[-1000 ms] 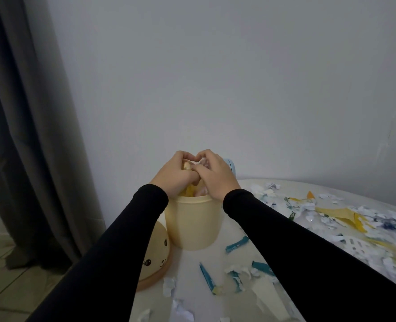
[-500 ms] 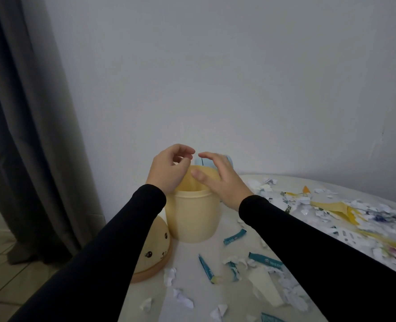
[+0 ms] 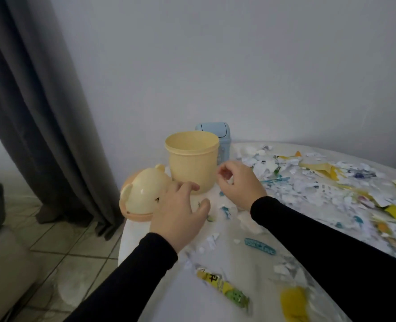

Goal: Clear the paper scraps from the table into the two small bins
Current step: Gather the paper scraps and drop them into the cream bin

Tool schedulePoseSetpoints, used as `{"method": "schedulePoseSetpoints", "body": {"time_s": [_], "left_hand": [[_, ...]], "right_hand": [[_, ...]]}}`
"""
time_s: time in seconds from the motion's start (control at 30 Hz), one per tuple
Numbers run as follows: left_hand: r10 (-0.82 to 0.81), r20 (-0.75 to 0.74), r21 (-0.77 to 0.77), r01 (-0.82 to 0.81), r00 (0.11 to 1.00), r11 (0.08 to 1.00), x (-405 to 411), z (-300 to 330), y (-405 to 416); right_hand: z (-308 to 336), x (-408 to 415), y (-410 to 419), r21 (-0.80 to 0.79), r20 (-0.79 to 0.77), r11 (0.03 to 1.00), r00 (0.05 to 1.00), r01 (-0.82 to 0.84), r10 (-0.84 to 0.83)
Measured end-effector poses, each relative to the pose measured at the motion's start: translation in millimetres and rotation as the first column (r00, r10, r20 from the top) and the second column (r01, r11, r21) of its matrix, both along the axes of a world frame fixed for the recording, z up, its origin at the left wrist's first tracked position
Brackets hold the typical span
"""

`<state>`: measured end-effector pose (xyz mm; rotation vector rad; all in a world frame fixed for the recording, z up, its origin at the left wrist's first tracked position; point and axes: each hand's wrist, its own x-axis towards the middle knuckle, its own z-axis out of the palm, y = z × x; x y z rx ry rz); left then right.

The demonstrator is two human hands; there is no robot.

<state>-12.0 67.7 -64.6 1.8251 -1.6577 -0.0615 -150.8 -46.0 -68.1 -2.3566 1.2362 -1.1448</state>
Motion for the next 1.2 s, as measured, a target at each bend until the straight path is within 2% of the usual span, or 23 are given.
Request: {"method": "schedulePoseSetpoints", "body": {"time_s": [0.07, 0.1, 0.23, 0.33, 0.57, 0.67, 0.77, 0.9, 1.03, 1.2], "left_hand": [[0.094, 0.096, 0.161, -0.109, 0.991, 0.981, -9, -13, 20], [0.122, 0.149, 0.23, -0.154, 0.981, 0.961, -12, -19, 29], [0.143, 0.265, 0.35, -0.233, 0.954, 0.907, -10, -39, 44], [0.118, 0.211, 0.405, -0.197, 0.97, 0.893, -2, -46, 45], [-0.218, 0.153, 0.35, 0.153, 0.964, 0.924, -5, -39, 43], [-0.244, 0.07, 0.32, 0.209, 0.967, 0.924, -10, -30, 54], [-0.319, 0.149, 0.41, 0.235, 0.936, 0.881, -22, -28, 75], [-0.477, 0.239, 0.454, 0.337, 0.846, 0.825, -37, -33, 92], [-0.385, 0.259, 0.433, 0.25, 0.886, 0.866, -37, -39, 82], [-0.217, 0.261, 0.433, 0.087, 0.941, 0.897, -33, -40, 57]], "right_hand": [[-15, -4, 12, 0.089, -0.259, 0.996, 0.965, -0.026, 0.048], [-19, -5, 18, 0.099, -0.334, 0.993, 0.939, -0.058, 0.088], [-18, 4, 37, 0.14, -0.415, 0.957, 0.863, -0.252, 0.288], [-16, 13, 45, 0.227, -0.523, 0.954, 0.802, -0.194, 0.287], [-7, -12, 63, 0.238, -0.657, 0.969, 0.724, -0.063, 0.209], [1, -27, 83, 0.173, -0.667, 0.984, 0.74, 0.049, 0.08], [4, -41, 121, 0.115, -0.649, 0.984, 0.76, 0.134, -0.027], [-10, -68, 183, 0.205, -0.712, 0.957, 0.702, 0.206, 0.001], [-32, -88, 200, 0.26, -0.719, 0.914, 0.694, 0.312, -0.032], [-37, -87, 168, 0.269, -0.692, 0.897, 0.718, 0.352, -0.074]]}}
